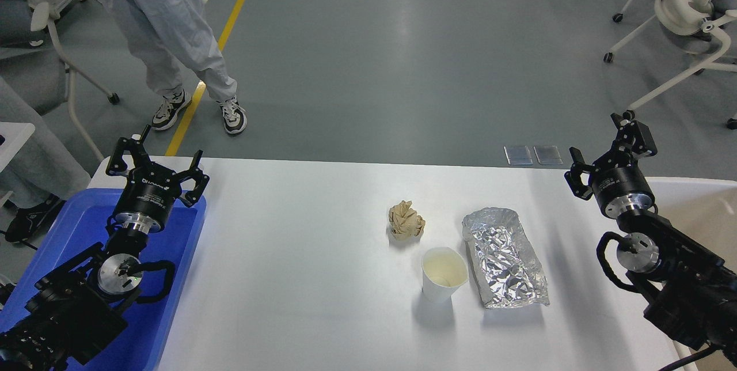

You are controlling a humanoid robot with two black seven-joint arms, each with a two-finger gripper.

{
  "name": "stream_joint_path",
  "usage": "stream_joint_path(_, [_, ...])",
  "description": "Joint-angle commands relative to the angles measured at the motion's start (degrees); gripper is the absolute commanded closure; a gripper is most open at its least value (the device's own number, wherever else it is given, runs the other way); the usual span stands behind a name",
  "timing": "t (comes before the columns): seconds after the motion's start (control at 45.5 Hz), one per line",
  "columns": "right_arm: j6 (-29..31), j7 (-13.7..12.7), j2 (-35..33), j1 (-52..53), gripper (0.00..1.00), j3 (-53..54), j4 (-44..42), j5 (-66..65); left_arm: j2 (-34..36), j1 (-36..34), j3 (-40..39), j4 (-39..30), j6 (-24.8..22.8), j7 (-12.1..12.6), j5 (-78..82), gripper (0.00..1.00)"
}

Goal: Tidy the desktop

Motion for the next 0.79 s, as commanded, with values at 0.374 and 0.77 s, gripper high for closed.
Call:
stream_joint_path(0.374, [0.03,0.00,0.06,0.57,0.00,0.04,0.40,0.06,-0.01,0.00,0.00,-0.03,0.00,0.00,-0.01,0.00])
stream_joint_path(0.77, [0.03,-5.27,-0.38,-0.04,0.00,0.66,2.85,0.94,-0.01,0.00,0.00,-0.03,0.00,0.00,-0.01,0.00])
